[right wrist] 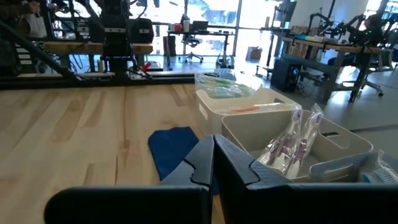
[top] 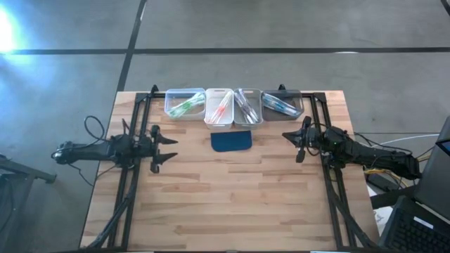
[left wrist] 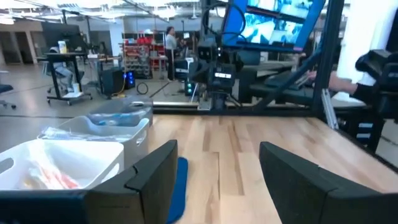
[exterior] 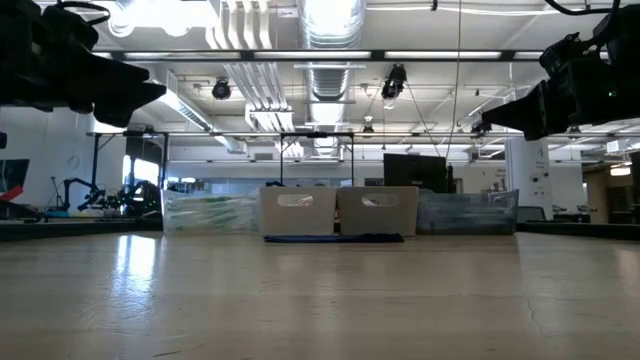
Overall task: Pick & Place Toothbrushes
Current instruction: Return to Home Position
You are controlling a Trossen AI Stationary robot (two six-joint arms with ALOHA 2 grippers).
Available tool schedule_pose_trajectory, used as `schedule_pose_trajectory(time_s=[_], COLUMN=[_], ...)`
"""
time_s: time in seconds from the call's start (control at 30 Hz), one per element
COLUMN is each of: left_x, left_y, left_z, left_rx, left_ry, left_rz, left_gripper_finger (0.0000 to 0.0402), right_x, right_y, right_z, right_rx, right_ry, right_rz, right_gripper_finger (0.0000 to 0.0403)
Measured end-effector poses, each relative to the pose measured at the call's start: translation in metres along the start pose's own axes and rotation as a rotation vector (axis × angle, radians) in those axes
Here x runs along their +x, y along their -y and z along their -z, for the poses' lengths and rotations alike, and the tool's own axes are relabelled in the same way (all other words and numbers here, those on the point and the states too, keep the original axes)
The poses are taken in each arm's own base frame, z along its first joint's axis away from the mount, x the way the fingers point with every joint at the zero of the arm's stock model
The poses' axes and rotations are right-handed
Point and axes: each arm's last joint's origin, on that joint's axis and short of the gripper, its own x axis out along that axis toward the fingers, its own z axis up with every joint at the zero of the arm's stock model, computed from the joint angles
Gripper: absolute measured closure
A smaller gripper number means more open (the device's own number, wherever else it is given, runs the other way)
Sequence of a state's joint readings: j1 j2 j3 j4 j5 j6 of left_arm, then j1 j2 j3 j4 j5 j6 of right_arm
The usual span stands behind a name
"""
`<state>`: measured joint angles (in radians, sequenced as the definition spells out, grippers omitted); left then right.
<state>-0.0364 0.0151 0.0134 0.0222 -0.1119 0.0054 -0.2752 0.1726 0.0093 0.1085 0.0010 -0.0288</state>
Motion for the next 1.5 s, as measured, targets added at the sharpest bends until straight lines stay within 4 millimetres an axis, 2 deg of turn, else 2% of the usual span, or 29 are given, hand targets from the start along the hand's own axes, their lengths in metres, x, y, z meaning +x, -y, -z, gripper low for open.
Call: schedule_pose_trajectory(time_s=[1.5], left_x=[0.0008], left_y=[0.0], left_z=[0.0003], left_rx=[0.02], left_ry=[0.004], left_rz=[-0.003], left_gripper_finger=[0.017], right_x=[0.0], right_y=[0.0], right_z=[-0.0001], right_rx=[0.0], right_ry=[0.0], right_rz=[0.0], right_gripper_finger=[0.0394])
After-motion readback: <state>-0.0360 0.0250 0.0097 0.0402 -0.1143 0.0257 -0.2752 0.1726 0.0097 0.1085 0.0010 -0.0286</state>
